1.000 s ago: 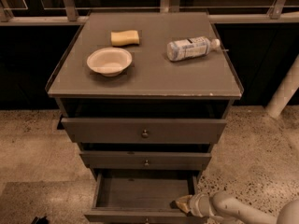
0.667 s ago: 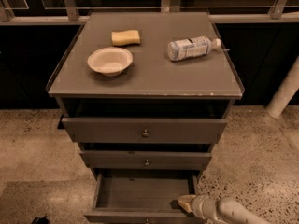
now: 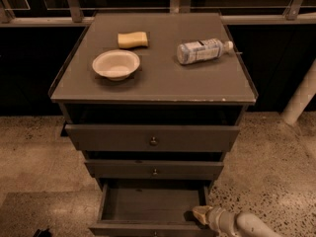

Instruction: Open bottom drawer

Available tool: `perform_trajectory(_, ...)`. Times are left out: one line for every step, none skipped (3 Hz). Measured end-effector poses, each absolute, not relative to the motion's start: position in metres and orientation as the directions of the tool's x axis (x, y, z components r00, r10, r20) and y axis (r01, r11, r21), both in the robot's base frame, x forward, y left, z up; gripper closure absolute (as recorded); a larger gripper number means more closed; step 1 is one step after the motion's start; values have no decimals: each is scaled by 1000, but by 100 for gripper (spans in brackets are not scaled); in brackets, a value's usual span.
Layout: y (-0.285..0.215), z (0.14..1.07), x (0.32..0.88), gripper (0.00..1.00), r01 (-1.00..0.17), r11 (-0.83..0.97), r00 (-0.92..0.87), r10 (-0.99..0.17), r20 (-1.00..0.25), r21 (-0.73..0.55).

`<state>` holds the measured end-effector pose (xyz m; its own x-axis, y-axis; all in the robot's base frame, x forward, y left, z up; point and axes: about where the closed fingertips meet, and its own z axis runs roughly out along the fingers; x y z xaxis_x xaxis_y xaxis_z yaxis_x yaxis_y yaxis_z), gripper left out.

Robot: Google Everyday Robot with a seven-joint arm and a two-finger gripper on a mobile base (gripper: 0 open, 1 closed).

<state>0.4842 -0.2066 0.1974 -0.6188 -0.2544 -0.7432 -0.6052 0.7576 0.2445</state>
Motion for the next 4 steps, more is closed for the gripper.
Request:
perform_trajectory(-206,199,481,34,-604,758,-610,-244,-754,244)
perform_trajectory(-207,222,478,11,-610,772,-553,-255,-793,177)
perform_trajectory(-206,222,476,0,-607,774,-552,-250,-795,178)
perform_trajectory(-206,222,476,0,-607,774,-552,-250,-795,178)
